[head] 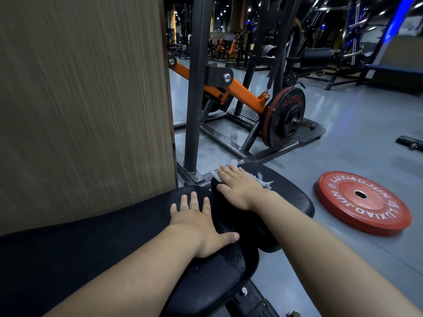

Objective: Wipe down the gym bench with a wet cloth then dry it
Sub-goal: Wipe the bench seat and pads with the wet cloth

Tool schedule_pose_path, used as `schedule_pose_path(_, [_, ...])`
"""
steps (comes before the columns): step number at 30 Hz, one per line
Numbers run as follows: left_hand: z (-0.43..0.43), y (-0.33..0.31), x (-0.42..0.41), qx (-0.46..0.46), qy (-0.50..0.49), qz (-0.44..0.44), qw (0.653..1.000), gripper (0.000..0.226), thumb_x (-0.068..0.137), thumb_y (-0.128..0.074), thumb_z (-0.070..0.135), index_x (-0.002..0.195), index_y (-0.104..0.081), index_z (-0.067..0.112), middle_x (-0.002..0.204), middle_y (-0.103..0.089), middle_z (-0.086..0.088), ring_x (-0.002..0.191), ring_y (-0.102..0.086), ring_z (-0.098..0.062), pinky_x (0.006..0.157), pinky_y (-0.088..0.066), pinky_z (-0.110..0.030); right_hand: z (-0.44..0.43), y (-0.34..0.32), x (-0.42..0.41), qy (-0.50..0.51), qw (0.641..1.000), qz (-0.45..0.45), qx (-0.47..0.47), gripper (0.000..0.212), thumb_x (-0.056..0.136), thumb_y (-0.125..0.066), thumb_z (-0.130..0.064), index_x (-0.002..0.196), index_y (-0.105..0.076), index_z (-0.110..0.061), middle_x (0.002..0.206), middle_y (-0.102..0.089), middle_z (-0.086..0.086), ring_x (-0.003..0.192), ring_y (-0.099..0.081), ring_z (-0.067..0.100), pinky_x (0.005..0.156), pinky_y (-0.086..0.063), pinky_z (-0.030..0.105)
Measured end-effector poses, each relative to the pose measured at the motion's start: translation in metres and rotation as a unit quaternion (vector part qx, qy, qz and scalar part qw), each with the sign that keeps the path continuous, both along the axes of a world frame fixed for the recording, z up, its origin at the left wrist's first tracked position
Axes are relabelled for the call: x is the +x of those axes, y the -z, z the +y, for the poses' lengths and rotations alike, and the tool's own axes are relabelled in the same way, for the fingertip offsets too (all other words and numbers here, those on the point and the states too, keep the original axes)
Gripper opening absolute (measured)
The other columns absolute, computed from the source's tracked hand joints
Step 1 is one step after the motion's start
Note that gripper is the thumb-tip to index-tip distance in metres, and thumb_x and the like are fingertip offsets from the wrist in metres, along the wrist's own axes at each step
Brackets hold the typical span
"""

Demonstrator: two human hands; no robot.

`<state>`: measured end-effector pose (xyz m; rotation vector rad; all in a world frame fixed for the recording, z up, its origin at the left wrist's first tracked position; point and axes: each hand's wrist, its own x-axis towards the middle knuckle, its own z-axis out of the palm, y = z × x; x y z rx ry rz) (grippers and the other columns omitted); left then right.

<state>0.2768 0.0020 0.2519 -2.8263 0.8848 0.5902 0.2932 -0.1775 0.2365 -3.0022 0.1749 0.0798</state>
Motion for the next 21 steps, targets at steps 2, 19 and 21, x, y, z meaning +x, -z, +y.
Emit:
schedule_pose_path(2, [0.001,0.000,0.000,-0.007,-0.001,0.006,1.000,0.119,0.072,-0.030,0.093,0.155,0.014,0.018,0.161,0.022,-0.015,0.149,0.018,-0.035,0.121,0.004,-0.053,0.001,0.000,-0.001,0.000,1.000,0.003,0.000,0.062,0.102,-0.027,-0.039,0.158,-0.011,-0.016,0.166,-0.001,0.003,0.152,0.005,0.020,0.122,0.003,0.035])
schedule_pose_path(19, [0.002,-0.003,-0.002,-0.003,0.011,0.001,1.000,0.119,0.073,-0.028,0.093,0.155,0.013,0.018,0.161,0.021,-0.015,0.149,0.016,-0.036,0.121,0.001,-0.052,-0.048,-0.003,-0.063,0.064,0.998,0.014,0.011,0.058,0.105,-0.017,-0.044,0.158,-0.007,-0.021,0.165,0.004,-0.005,0.151,0.009,0.015,0.121,0.006,0.033])
schedule_pose_path(21, [0.000,-0.006,0.000,0.012,0.012,0.006,1.000,0.119,0.073,-0.028,0.092,0.155,0.013,0.017,0.161,0.021,-0.016,0.149,0.014,-0.037,0.121,-0.001,-0.053,-0.064,-0.008,-0.035,0.076,0.996,0.032,0.018,0.055,0.107,-0.016,-0.038,0.158,-0.006,-0.019,0.165,0.004,-0.002,0.152,0.009,0.020,0.121,0.005,0.036])
